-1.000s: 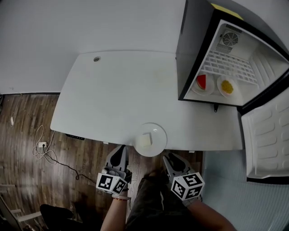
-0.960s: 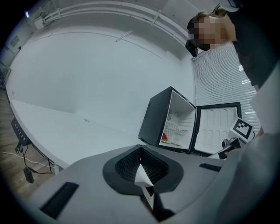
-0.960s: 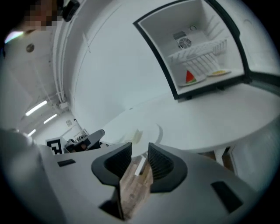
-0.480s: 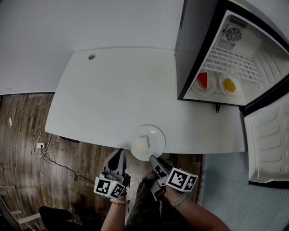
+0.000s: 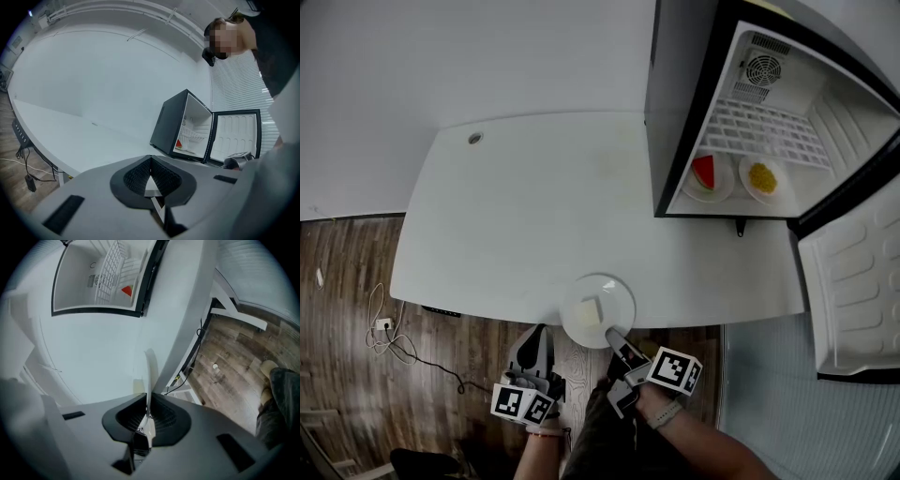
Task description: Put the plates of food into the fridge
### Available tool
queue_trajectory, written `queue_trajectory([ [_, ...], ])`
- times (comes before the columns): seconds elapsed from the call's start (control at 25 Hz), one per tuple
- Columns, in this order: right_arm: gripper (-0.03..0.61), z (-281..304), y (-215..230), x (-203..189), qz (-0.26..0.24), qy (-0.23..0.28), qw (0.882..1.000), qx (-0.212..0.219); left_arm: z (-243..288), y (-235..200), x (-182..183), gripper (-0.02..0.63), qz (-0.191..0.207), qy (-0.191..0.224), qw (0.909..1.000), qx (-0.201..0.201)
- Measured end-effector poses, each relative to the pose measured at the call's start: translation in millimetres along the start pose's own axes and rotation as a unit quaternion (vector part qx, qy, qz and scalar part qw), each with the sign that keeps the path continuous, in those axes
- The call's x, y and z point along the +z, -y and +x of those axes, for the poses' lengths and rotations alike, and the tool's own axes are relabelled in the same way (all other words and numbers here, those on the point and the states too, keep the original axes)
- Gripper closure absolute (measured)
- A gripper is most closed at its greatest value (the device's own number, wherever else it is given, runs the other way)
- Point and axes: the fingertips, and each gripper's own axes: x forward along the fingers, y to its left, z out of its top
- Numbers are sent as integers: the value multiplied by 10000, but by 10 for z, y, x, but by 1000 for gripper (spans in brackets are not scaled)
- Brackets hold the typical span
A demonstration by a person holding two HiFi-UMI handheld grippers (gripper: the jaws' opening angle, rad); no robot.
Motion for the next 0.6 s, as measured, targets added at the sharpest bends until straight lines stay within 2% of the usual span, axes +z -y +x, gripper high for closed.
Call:
queue_trajectory([
  [0.12, 561, -12, -9, 4, 154, -17, 9999, 21, 33, -6, 30, 607, -4, 3, 10000, -8],
  [0.32, 561, -86, -67, 52, 176, 5, 9998, 22, 108, -7, 112, 607, 26, -3, 10000, -89],
  [0.6, 561, -315, -197, 331, 338, 333, 9989, -46, 381, 186, 248, 607, 28, -12, 9992, -403],
])
